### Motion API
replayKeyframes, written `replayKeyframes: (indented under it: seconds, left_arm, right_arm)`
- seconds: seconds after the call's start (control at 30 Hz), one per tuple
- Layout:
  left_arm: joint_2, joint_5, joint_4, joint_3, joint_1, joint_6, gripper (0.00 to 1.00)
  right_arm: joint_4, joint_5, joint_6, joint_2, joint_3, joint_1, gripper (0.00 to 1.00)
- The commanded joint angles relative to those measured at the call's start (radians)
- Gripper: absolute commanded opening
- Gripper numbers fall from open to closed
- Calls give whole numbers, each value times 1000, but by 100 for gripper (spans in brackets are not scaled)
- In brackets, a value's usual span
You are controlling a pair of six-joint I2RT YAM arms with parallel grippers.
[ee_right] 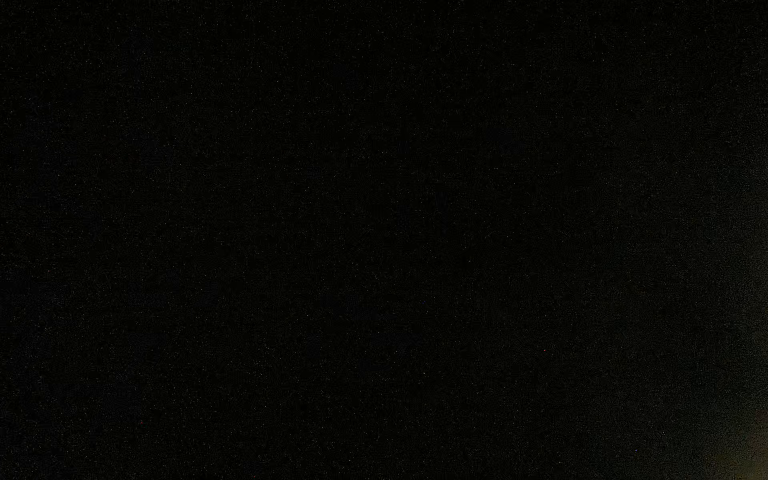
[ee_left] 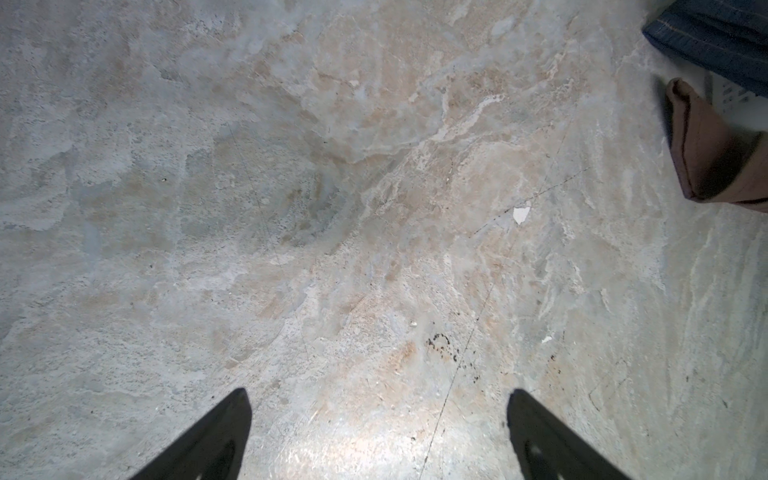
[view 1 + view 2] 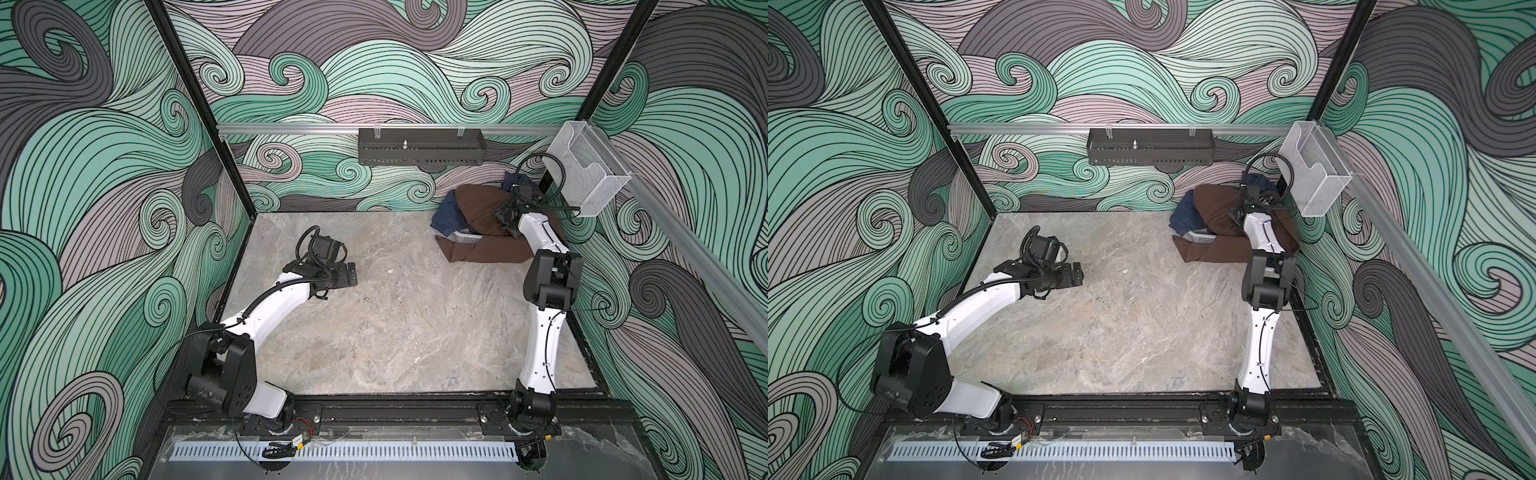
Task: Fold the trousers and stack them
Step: 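Reach the right gripper into the basket and grasp the brown trousers, then lift the brown trousers out and drop them on the table with the right gripper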
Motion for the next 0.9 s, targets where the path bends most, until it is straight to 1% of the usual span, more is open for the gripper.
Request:
replayKeyframes:
  seconds: [0.0,0.03,0.07,0.13,0.17,0.2,0.3,0.53,0.7,0.87]
  left_arm:
    - [-6,15,-5,22,-6,7,94]
    - [-10,19,-7,24,-7,7,92]
    - [-12,21,-7,26,-6,7,90]
    - [-19,24,-11,30,-7,3,88]
    - [-19,25,-13,30,-7,1,86]
    - [-55,25,-16,30,-8,0,85]
    - [-95,22,-34,35,-9,-6,82]
    - [-249,-13,-86,20,-9,-18,77]
    - [-367,-52,-113,-3,-9,-27,75]
    - [-492,-74,-177,-2,-9,-35,73]
  right_arm:
    - [10,-53,-17,-20,19,-6,46]
    - [18,-44,-23,-45,6,-3,30]
    - [35,-34,-28,-74,-16,0,19]
    - [60,-25,-35,-146,-62,2,3]
    - [69,-18,-42,-185,-85,4,0]
    - [75,-14,-50,-225,-103,9,0]
    - [82,-2,-79,-358,-144,25,0]
    - [-52,28,-136,-624,-77,84,0]
    - [-179,19,-175,-770,26,174,0]
    - [-284,-31,-206,-868,134,312,0]
